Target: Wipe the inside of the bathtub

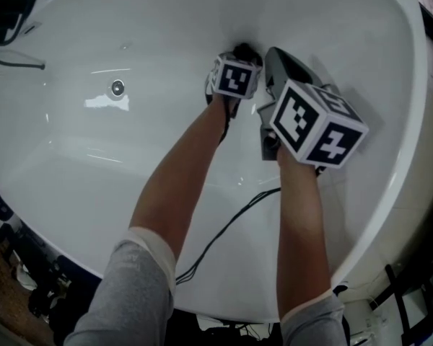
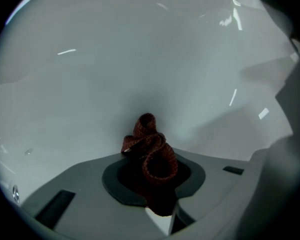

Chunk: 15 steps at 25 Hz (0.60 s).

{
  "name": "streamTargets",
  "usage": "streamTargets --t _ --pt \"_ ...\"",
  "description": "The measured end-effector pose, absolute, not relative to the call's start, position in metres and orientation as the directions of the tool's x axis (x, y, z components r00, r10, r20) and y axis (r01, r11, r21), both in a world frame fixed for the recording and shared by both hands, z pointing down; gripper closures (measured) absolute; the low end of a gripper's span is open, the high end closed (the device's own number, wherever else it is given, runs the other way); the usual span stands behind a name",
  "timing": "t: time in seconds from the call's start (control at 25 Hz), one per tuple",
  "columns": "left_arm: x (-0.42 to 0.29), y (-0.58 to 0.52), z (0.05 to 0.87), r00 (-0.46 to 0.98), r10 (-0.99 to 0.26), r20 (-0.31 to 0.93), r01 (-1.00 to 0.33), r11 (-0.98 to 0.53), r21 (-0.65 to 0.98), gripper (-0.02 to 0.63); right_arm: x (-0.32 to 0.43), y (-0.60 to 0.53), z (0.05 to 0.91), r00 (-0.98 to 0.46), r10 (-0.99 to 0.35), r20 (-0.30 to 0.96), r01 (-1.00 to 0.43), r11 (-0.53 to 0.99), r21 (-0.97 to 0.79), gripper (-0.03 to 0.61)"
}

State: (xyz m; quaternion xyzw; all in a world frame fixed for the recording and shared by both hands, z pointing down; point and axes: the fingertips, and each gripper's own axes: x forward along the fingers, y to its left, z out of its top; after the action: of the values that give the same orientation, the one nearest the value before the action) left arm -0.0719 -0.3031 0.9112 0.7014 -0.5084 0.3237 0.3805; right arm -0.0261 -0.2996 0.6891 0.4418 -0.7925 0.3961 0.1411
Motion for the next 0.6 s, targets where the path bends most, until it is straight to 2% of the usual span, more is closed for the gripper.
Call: streamTargets --t 0.4,0.6 --pt "-0.156 -0.301 0.870 0.074 -0.507 0.859 -0.997 -0.047 0.058 0.525 -0.013 -0.309 0.621 -0.572 -0.628 0.528 -0.808 0.321 -0.494 0.568" --pt "-0.157 -0.305 0.850 0.088 -0.525 0.846 -0.994 0.005 0.106 0.526 -0.004 -0.301 0.609 -0.581 -0.622 0.525 -0.802 0.327 -0.500 0.568"
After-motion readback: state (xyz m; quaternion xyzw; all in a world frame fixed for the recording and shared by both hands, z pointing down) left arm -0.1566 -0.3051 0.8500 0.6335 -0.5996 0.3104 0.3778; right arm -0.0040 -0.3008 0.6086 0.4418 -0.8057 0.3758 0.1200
